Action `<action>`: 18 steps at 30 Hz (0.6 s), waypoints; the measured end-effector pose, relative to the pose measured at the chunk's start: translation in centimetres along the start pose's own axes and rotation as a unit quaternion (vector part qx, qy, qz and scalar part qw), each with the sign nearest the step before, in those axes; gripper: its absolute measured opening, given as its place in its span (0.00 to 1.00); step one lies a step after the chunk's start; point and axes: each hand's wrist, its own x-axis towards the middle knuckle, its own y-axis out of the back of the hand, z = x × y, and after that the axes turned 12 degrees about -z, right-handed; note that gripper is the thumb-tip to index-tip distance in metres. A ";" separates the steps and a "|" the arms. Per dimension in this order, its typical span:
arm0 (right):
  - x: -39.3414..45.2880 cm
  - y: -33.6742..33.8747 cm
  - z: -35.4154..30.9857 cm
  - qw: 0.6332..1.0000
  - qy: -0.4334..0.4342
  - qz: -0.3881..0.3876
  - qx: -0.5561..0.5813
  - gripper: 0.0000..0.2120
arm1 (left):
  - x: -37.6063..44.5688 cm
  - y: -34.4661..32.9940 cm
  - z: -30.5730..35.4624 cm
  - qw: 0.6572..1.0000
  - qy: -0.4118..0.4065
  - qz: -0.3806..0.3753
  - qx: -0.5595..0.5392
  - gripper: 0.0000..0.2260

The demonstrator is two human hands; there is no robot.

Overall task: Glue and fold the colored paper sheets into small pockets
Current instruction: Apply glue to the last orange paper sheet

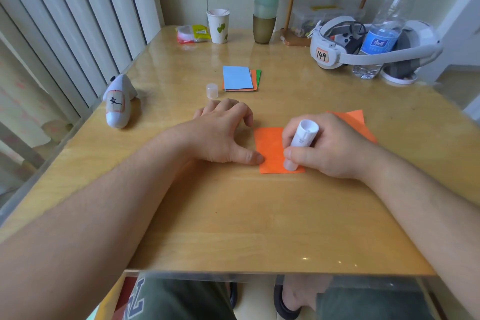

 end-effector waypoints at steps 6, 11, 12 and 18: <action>-0.1 0.1 -0.5 0.999 -0.021 -0.009 -0.029 0.05 | 0.1 0.0 0.1 1.000 0.002 -0.001 -0.003 0.29; -0.5 0.9 -0.3 0.998 -0.034 -0.019 -0.041 0.03 | 0.1 0.0 -0.2 1.000 -0.001 -0.002 -0.002 0.29; -0.6 1.1 -0.2 0.998 -0.036 -0.019 -0.043 0.03 | 0.1 0.0 -0.2 1.000 -0.001 -0.003 -0.002 0.29; -0.5 1.8 0.2 0.998 -0.005 0.051 -0.023 0.03 | 0.1 0.0 -0.1 1.000 0.002 -0.006 -0.004 0.30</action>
